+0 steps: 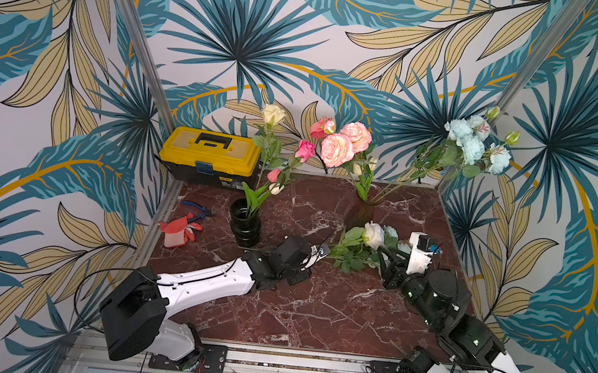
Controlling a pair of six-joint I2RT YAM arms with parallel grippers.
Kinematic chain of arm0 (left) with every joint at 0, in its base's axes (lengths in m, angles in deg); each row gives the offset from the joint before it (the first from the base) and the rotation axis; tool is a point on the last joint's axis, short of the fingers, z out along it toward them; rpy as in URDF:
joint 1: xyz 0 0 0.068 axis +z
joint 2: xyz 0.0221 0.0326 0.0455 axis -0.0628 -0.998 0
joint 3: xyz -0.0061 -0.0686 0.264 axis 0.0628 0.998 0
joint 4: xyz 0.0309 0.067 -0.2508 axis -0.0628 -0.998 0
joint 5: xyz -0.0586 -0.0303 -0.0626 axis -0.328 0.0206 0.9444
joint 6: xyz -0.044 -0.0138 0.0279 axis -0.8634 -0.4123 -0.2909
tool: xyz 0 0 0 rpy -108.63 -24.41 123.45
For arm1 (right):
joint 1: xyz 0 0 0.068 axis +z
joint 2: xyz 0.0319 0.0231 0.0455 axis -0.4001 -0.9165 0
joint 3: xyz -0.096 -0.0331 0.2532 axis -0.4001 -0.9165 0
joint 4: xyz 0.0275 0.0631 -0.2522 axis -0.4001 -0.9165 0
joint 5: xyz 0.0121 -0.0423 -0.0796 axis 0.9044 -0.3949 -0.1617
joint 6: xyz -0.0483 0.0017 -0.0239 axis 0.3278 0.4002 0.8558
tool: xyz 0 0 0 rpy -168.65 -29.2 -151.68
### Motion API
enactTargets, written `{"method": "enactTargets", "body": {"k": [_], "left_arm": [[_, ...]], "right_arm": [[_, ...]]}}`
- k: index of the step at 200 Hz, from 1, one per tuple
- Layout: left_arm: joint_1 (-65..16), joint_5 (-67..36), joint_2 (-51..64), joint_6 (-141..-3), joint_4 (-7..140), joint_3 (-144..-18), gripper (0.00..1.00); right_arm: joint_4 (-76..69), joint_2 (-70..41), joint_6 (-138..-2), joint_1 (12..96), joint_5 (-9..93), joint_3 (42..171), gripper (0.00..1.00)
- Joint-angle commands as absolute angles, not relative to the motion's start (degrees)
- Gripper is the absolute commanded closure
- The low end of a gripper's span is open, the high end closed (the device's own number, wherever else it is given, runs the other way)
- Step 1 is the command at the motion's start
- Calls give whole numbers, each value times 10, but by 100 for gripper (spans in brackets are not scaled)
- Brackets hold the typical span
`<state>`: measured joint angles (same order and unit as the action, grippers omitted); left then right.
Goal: Pick out blue flowers from the vase
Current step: Place the flower at the center of the board.
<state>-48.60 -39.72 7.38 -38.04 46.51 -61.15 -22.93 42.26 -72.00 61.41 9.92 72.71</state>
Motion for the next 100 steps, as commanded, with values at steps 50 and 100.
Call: {"method": "enactTargets", "body": {"k": [50, 100], "left_arm": [[-521, -482, -76, -250, 411, -736, 100], [-521, -456, -176, -206, 412, -808, 100]], "right_arm": [[-208, 374, -686, 612, 51, 748, 65], [-238, 294, -693, 539, 97, 807, 65]]}}
